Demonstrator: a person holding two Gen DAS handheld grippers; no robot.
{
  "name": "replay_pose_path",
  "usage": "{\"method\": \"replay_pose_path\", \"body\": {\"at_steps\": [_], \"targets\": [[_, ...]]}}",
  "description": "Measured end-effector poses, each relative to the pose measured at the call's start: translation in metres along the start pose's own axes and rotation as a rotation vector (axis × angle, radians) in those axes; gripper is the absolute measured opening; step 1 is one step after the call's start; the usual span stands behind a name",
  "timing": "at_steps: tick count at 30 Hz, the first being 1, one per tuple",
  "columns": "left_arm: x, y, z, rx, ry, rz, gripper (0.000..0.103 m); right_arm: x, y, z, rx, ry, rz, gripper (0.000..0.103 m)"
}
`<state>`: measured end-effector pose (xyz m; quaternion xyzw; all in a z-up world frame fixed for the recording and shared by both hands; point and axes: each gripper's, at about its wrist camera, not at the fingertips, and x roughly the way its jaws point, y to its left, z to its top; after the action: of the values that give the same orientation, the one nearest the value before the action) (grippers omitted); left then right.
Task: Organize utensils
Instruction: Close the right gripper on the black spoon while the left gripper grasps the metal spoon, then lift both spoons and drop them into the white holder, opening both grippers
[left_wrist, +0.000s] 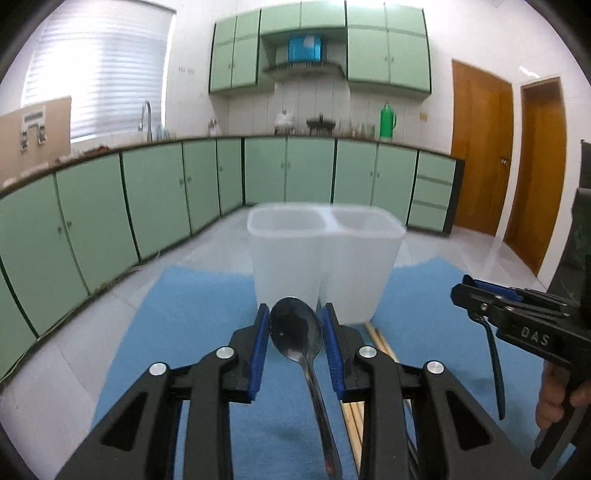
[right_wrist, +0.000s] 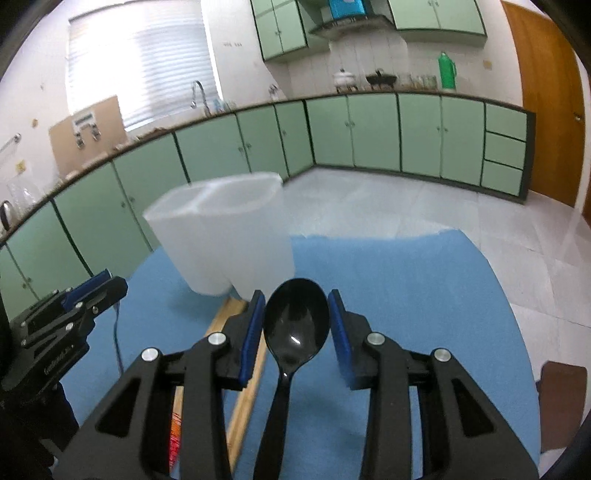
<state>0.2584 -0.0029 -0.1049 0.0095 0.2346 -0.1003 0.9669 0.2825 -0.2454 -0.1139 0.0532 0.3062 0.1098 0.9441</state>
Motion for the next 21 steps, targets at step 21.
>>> {"method": "replay_pose_path", "body": {"at_steps": [21], "targets": [[-0.050, 0.013, 0.087, -0.030, -0.306, -0.026, 0.028, -0.024, 0.008, 0.093, -0.040, -0.283, 0.122, 0.034]]}}
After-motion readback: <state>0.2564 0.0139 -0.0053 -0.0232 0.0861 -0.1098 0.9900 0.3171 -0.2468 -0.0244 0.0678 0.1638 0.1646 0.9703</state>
